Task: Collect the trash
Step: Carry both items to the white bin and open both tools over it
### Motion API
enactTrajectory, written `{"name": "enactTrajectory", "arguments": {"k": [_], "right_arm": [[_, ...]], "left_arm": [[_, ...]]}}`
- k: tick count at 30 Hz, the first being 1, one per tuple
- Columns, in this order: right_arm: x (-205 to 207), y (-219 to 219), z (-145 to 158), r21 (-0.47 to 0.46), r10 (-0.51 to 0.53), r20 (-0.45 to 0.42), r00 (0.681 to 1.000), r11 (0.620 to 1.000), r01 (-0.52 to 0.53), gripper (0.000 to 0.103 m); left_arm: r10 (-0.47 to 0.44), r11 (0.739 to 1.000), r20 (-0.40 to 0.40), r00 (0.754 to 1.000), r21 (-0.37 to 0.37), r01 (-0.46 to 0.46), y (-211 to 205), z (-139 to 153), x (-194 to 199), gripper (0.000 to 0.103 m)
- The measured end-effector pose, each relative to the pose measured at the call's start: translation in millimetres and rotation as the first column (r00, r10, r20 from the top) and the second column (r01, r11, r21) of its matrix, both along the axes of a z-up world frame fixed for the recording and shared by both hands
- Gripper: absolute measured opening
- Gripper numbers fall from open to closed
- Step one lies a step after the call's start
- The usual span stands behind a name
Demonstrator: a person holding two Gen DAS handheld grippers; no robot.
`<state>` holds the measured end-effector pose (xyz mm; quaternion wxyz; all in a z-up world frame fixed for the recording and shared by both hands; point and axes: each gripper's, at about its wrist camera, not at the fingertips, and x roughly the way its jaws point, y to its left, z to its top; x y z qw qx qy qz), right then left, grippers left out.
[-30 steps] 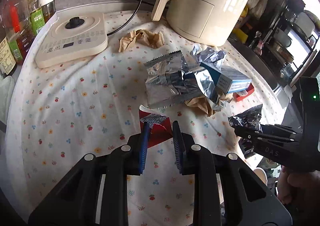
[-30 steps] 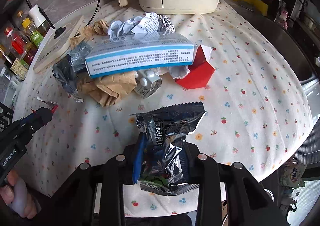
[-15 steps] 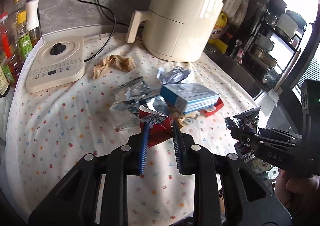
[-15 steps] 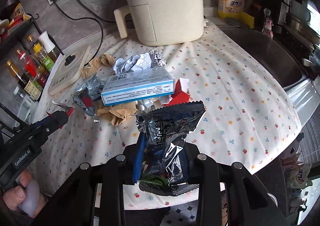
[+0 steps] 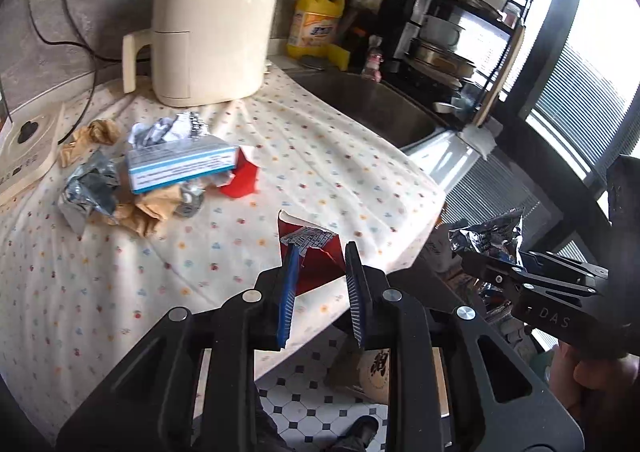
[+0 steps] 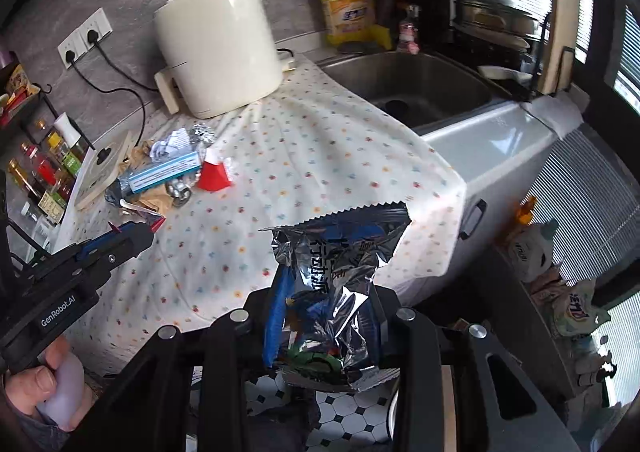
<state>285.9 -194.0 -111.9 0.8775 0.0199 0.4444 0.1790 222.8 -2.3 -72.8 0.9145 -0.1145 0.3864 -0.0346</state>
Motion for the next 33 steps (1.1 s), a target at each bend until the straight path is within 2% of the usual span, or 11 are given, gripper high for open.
{"name": "enactTrajectory", "arguments": {"k": [10,18,19,20,22,25,33], "right_arm": [[-23,-104,-21,0.005,-0.140,-0.054,0.989,0.990,0.141,0.036],[-47,-171,-56,-0.010,-0.204,-0.139,0.969,0.979,0.205,0.039],[-49,-178,-62,-0.007,-0.202,-0.154,0.967,0.979,0.204,0.042],[-51,-183,-67,-0.003,-0.199,-0.169,0.965,0.979,0.202,0.053],[-57,-194,-77,0.001,-0.196,-0.187,0.963,0.980,0.200,0.066],[-65,-208,-86,-0.011,-0.193,-0.201,0.961,0.981,0.195,0.076],[-78,-256,-89,-0.060,-0.271,-0.178,0.946,0.962,0.265,0.087]], "left_arm": [[-0.148,0.989,-0.036,0.988,-0.013,0.148,-99,-11,1,0.024],[-0.250,0.968,-0.103,0.963,-0.043,0.246,-172,-43,-4,0.024],[-0.260,0.965,-0.113,0.959,-0.048,0.256,-180,-48,-6,0.024],[-0.270,0.963,-0.123,0.955,-0.053,0.265,-188,-53,-8,0.024],[-0.288,0.958,-0.141,0.947,-0.056,0.282,-201,-62,-12,0.024],[-0.302,0.953,-0.166,0.939,-0.057,0.296,-218,-75,-16,0.024],[-0.324,0.946,-0.208,0.923,-0.072,0.316,-251,-98,-18,0.024]]}}
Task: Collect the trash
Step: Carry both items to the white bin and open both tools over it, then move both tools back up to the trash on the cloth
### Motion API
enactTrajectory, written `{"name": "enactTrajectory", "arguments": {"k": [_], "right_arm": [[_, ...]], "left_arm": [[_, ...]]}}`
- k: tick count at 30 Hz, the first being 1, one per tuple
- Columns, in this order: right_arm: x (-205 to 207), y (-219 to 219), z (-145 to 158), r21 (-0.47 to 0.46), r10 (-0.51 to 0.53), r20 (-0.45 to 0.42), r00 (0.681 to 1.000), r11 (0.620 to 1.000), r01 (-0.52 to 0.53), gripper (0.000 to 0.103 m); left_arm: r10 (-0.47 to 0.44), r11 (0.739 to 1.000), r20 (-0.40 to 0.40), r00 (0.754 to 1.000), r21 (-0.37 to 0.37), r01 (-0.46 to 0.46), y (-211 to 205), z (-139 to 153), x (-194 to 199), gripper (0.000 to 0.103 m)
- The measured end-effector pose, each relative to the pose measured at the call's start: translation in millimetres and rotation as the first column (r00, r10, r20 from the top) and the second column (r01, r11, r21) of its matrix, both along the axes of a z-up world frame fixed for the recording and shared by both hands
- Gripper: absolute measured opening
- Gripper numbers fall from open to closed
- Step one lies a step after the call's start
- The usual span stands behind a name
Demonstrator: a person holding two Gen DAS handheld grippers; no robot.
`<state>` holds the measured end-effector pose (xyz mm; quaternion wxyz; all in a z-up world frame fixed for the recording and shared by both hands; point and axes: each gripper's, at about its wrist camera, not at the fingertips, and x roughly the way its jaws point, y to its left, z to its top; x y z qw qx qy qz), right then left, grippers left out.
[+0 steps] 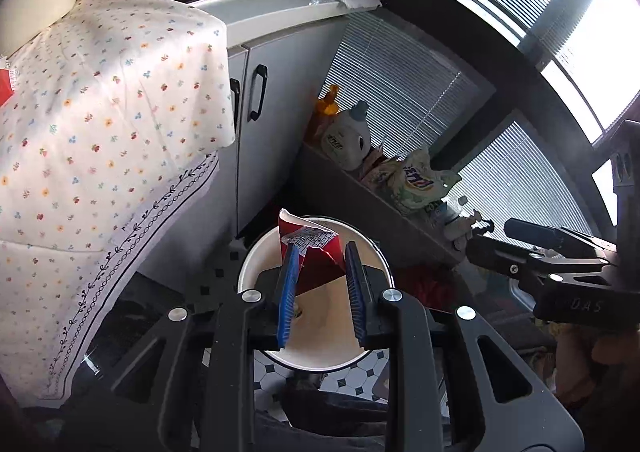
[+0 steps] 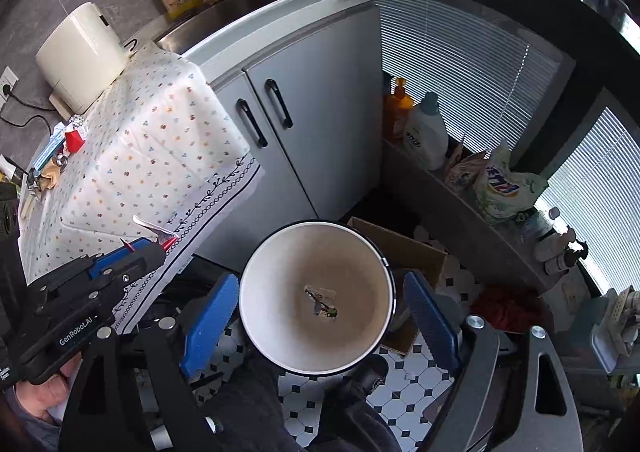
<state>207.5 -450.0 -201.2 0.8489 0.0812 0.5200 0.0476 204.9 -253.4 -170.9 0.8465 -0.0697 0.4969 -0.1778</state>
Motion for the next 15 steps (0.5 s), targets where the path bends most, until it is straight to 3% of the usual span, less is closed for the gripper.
{"name": "enactTrajectory", "arguments": {"k": [7,9,11,15], "right_arm": [[-7,-18,2,-0.042,-0.029,0.032,0.999,0.999,0.031,0.090],[-8,-22,5,-0.050,-0.043,0.044,0.998,0.998,0.045,0.091],[-9,-26,8,-0.050,-0.057,0.056,0.997,0.997,0.060,0.092],[-6,-25,14,-0.061,-0.074,0.075,0.994,0.995,0.079,0.094]], "left_arm": [[-0.046,0.999,-0.032,0.998,-0.006,0.045,-25,-8,1,0.024],[-0.053,0.998,-0.053,0.997,-0.021,0.052,-29,-10,2,0.036],[-0.041,0.998,-0.053,0.998,-0.041,0.039,-27,-8,2,0.065],[-0.014,1.000,-0.025,1.000,-0.012,0.014,-18,2,2,0.077]]}}
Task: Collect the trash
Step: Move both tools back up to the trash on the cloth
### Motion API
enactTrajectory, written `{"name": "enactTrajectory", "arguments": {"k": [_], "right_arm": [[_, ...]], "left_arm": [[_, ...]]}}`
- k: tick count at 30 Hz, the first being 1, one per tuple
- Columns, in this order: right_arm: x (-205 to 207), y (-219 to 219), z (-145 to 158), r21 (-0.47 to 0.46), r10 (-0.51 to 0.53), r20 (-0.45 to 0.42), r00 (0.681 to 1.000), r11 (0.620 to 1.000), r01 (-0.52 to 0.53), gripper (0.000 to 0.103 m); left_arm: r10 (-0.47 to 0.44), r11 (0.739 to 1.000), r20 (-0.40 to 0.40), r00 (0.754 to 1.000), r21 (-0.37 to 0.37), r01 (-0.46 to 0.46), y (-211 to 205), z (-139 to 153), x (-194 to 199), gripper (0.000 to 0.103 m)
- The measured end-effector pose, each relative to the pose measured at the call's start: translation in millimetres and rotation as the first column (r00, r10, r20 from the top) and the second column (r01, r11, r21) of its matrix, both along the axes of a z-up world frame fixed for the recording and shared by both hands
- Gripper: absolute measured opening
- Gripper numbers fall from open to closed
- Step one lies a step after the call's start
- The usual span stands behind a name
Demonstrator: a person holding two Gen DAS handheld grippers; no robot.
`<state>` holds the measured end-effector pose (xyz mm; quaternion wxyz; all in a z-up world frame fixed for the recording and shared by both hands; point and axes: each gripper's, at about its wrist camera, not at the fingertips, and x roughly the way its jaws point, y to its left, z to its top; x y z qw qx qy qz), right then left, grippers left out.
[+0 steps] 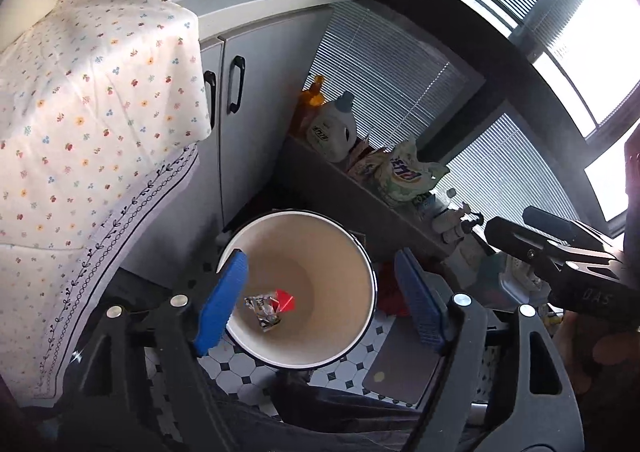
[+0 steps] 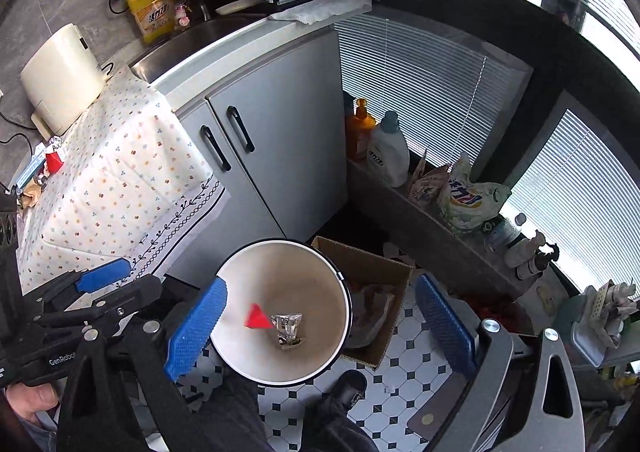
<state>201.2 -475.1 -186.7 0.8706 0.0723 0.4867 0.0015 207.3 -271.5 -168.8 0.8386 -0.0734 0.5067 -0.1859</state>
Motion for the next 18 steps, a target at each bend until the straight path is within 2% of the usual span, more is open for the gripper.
{"name": "enactTrajectory", "arguments": {"k": [8,18], "right_arm": [[14,30,20,0.025,0.047,0.049,0.998,0.999,-0.048,0.095],[40,102,55,0.069,0.145,0.148,0.978,0.985,-0.157,0.095]], "left_arm": [[0.112,0.992,0.079,0.991,0.039,-0.116,43,34,3,0.092],[0.251,0.964,0.152,0.956,0.056,-0.262,121,69,0,0.097]]}}
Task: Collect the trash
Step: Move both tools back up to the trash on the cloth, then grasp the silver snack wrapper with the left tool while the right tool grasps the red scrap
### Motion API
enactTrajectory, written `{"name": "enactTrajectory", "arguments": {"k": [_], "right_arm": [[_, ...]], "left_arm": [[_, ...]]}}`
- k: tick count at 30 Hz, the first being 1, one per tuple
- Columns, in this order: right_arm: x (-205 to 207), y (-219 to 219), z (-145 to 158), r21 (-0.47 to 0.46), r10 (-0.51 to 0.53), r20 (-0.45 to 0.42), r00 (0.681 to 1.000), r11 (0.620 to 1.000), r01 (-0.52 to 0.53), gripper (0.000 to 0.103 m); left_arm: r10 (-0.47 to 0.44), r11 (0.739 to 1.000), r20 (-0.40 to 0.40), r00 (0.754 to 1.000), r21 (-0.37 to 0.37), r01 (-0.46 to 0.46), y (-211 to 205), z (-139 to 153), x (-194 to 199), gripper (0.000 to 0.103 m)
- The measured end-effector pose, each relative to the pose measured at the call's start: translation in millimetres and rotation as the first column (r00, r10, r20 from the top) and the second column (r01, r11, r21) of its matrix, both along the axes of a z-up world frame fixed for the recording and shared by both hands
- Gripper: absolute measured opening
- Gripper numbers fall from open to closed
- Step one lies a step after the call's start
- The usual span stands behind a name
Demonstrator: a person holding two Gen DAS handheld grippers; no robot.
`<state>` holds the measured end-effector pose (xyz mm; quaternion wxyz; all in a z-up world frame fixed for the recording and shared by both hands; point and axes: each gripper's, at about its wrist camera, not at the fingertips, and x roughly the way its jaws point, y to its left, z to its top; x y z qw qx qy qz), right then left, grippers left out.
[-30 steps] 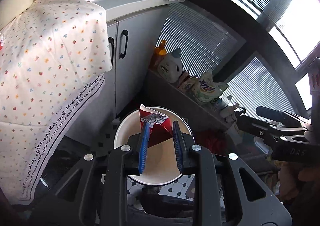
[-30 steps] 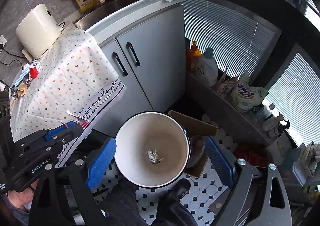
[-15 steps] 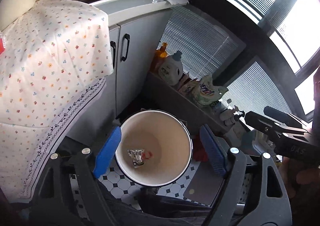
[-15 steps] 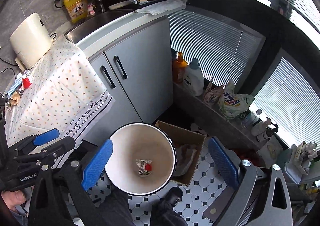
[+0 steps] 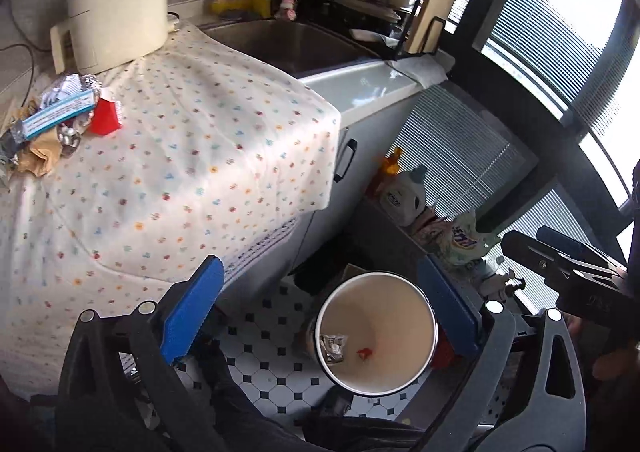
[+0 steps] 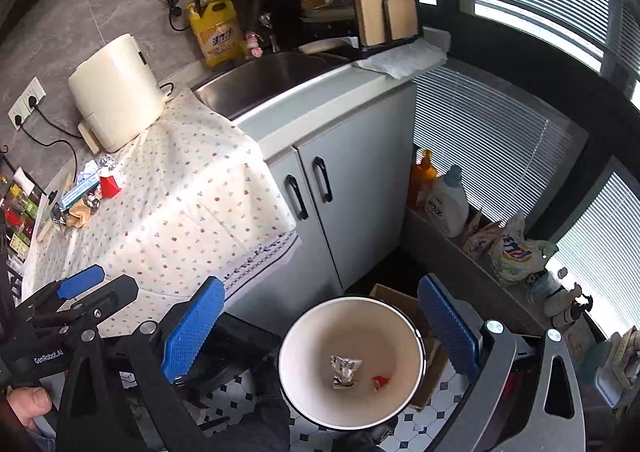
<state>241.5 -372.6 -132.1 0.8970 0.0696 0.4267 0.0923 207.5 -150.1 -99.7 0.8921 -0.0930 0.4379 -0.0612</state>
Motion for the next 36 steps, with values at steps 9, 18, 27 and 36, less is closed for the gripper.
{"name": "enactTrajectory", "arguments": {"k": [9,18,27,36], "right_arm": [[23,86,22,0.007,0.130,0.041,0.991,0.991,-0.131,0.095],[43,173,36,-0.014,0.277,0.056,0.959,0.961,-0.277,0.095],[62,247,43,-0.038,0.370,0.041,0.928,0.929,-0.368,0.095],[79,307,43,-0.057,0.377,0.040,0.925,0.925,-0.375,0.095]], "left_arm": [[0.182,0.983,0.049,0.982,-0.022,-0.181,95,17,-2,0.097],[0.367,0.930,0.096,0.925,-0.056,-0.363,189,25,-11,0.097],[0.500,0.865,0.124,0.857,-0.124,-0.487,271,23,-16,0.097],[0.512,0.856,0.093,0.854,-0.136,-0.499,331,5,3,0.097]]}}
